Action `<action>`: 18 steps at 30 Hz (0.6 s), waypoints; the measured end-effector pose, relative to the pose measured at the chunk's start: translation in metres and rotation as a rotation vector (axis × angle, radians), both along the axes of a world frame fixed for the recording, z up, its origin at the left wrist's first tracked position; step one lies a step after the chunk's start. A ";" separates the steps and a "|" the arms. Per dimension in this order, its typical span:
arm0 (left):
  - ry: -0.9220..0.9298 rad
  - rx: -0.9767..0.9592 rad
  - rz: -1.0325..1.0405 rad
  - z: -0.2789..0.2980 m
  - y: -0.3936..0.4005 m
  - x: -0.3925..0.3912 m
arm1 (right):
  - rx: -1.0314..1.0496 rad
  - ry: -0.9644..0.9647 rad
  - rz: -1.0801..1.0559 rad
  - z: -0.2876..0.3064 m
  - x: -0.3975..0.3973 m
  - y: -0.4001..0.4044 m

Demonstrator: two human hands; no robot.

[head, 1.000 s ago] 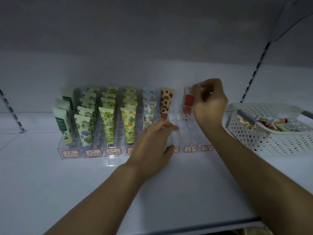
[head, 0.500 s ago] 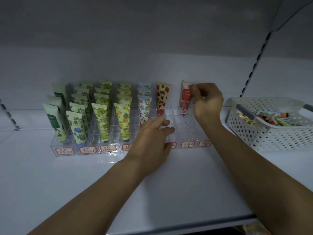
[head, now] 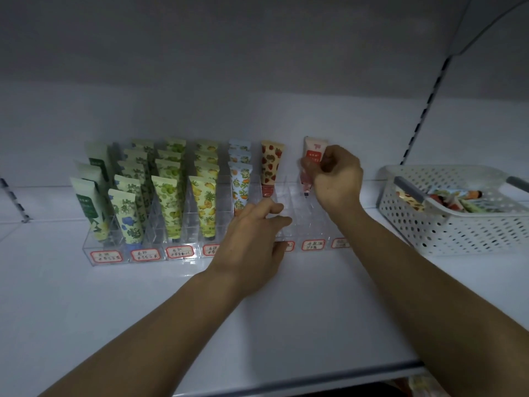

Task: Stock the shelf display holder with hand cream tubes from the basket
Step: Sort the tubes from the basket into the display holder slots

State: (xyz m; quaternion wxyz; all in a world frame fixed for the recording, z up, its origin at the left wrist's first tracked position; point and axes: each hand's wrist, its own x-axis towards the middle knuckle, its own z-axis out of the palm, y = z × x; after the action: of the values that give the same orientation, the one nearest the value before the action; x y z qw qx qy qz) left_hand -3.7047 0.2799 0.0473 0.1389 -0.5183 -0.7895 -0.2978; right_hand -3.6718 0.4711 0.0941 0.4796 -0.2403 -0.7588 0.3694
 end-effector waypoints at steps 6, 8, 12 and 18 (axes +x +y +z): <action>0.031 0.016 0.015 -0.001 0.000 0.002 | -0.106 0.333 0.028 0.035 0.006 0.010; 0.028 0.026 0.020 -0.003 0.000 0.002 | -0.068 0.231 0.116 0.023 0.002 0.004; 0.018 0.042 0.024 -0.006 0.002 0.002 | 0.048 0.026 0.130 0.013 -0.001 0.003; 0.028 0.057 0.025 -0.007 0.003 0.001 | 0.214 -0.202 0.091 0.013 -0.001 0.000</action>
State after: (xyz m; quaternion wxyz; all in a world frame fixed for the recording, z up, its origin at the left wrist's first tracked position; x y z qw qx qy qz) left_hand -3.7034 0.2825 0.0401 0.1686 -0.5082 -0.7851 -0.3113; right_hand -3.6724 0.4713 0.1075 0.4065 -0.1892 -0.8482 0.2818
